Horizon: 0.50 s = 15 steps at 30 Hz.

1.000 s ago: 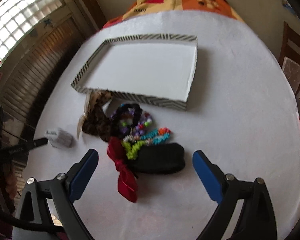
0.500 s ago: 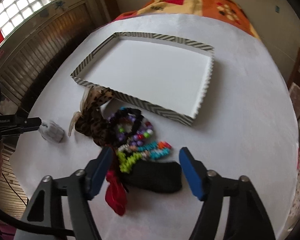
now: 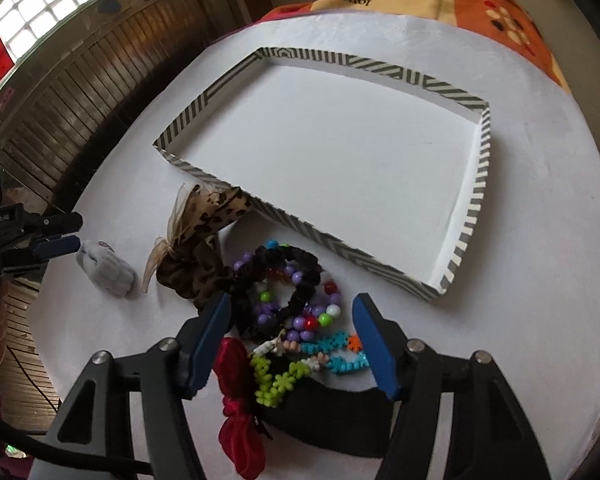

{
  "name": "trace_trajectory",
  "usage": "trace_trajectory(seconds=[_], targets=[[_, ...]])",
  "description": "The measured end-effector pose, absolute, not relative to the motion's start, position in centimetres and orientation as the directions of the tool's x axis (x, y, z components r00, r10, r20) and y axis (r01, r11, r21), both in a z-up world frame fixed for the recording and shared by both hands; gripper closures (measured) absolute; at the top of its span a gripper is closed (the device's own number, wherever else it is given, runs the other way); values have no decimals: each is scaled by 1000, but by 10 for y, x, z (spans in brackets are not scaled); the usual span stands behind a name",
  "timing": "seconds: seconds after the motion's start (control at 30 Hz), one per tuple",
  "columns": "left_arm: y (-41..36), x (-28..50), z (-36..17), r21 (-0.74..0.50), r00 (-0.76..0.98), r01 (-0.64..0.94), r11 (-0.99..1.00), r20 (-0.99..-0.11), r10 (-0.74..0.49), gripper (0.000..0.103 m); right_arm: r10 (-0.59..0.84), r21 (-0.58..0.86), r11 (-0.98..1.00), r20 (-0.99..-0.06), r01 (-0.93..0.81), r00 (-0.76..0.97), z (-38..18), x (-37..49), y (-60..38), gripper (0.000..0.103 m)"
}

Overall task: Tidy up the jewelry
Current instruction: 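Close left gripper on light blue fuzzy scrunchie while right gripper grasps black scrunchie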

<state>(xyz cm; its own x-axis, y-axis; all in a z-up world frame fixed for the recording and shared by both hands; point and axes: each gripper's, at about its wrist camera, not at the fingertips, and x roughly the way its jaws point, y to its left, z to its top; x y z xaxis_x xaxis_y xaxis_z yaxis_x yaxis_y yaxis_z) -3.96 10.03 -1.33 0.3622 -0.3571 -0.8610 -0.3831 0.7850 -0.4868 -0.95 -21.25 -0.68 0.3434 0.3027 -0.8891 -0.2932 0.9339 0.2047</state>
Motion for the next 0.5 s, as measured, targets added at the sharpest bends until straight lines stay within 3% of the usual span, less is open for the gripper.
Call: trace_trajectory(seconds=[0.3, 0.5], targets=[[104, -42, -7, -475, 369, -392, 788, -866, -339, 62, 346, 261, 920, -891, -294, 294, -21, 2, -216, 36], [106, -36, -9, -411, 318, -371, 832, -899, -302, 57, 347, 259, 918, -892, -301, 290, -30, 9, -213, 36]])
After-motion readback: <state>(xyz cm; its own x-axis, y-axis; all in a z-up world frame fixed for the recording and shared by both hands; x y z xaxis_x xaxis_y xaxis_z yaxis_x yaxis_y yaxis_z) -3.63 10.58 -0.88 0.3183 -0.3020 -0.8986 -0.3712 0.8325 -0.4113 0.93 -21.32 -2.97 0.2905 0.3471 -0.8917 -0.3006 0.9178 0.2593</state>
